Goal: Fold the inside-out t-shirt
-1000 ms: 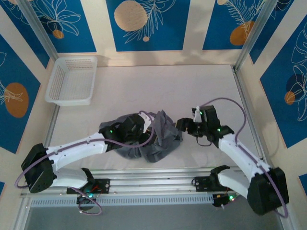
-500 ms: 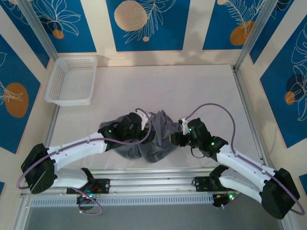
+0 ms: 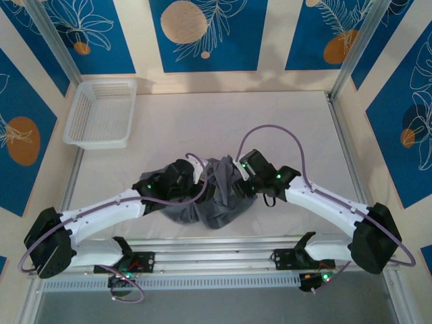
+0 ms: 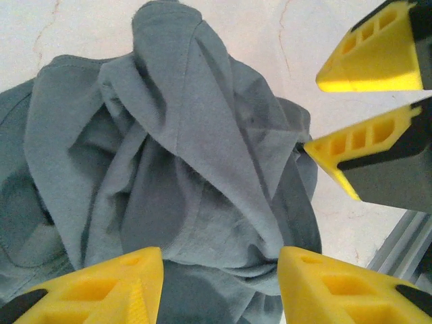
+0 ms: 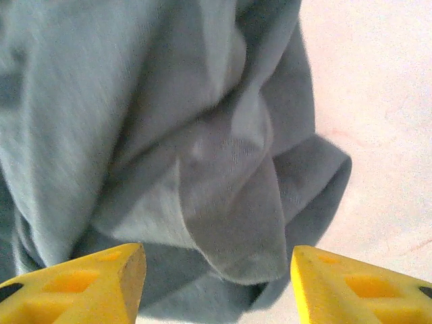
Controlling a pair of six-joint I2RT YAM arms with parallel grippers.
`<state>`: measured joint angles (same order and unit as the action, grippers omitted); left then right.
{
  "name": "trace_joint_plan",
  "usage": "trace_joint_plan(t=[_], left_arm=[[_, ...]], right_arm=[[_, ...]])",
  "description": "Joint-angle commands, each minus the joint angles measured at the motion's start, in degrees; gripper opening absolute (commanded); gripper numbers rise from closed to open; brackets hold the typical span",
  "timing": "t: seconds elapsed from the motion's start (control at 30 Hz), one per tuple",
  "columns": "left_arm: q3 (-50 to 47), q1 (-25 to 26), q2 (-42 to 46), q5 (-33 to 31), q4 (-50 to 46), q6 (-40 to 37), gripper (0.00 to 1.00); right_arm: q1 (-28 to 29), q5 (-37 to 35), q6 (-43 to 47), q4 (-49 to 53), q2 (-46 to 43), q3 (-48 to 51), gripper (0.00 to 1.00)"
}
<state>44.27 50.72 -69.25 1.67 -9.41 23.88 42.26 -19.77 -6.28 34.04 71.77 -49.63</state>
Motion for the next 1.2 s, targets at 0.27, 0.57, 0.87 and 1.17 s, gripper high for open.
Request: trace_joint_plan(t=[0.27,0.57,0.87,1.17], left_arm=[[-3.22,-1.78,2.70,3.10,2.73,0.11,0.48],[-4.02,-2.01,3.71,2.28,2.72,0.41,0.48],[-3.28,-3.12,4.25,0.57,0.80,2.50,0.48],[-4.55,-6.85,1.36,8.58,-4.97,6.45,0.72]], right_arm=[[-0.17,-3.55,8.88,2.98,11.16,-3.46,0.62],[-0.16,-4.87,9.17,-1.07,9.58,-2.14,0.23],[-1.88,8.56,3.77,3.30,0.58,-6.76,0.00],[-21.41,34.85,-30.83,-20.62,-13.09,-7.72,0.00]])
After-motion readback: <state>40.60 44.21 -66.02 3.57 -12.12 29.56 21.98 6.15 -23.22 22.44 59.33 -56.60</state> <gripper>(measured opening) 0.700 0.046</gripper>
